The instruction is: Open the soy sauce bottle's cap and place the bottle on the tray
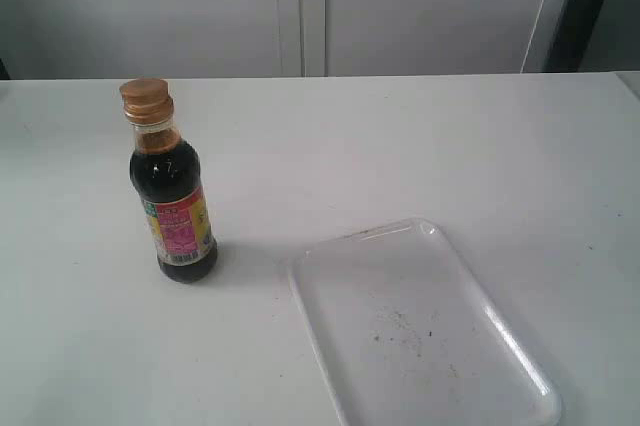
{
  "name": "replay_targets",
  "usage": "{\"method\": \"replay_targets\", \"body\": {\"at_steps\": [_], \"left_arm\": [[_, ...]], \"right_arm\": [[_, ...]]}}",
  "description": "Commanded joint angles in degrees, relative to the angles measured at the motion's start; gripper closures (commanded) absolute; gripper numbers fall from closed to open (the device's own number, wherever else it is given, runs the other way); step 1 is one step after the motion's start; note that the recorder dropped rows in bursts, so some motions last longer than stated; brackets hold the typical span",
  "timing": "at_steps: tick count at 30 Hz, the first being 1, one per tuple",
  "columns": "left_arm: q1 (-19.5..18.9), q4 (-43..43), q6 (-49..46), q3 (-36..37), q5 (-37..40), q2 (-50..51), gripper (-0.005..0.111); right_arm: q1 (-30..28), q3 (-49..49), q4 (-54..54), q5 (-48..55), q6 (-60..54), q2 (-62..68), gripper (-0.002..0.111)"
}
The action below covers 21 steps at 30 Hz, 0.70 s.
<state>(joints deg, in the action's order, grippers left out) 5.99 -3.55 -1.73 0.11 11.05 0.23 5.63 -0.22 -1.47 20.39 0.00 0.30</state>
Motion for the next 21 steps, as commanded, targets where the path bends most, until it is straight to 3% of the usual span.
{"method": "replay_targets", "body": {"at_steps": [1, 9, 21], "left_arm": [[-0.18, -0.14, -0.20, -0.11, -3.25, -0.23, 0.107], [-0.18, -0.89, 0.41, -0.11, -7.35, -0.23, 0.107], [-0.18, -0.89, 3.61, -0.11, -25.15, -0.23, 0.107]], "right_arm": [[-0.46, 0.22, -0.14, -0.42, 0.00, -0.30, 0.108], [-0.46, 0.22, -0.14, -0.42, 0.00, -0.30, 0.108], [-0.46, 0.22, -0.14, -0.42, 0.00, -0.30, 0.108]]}}
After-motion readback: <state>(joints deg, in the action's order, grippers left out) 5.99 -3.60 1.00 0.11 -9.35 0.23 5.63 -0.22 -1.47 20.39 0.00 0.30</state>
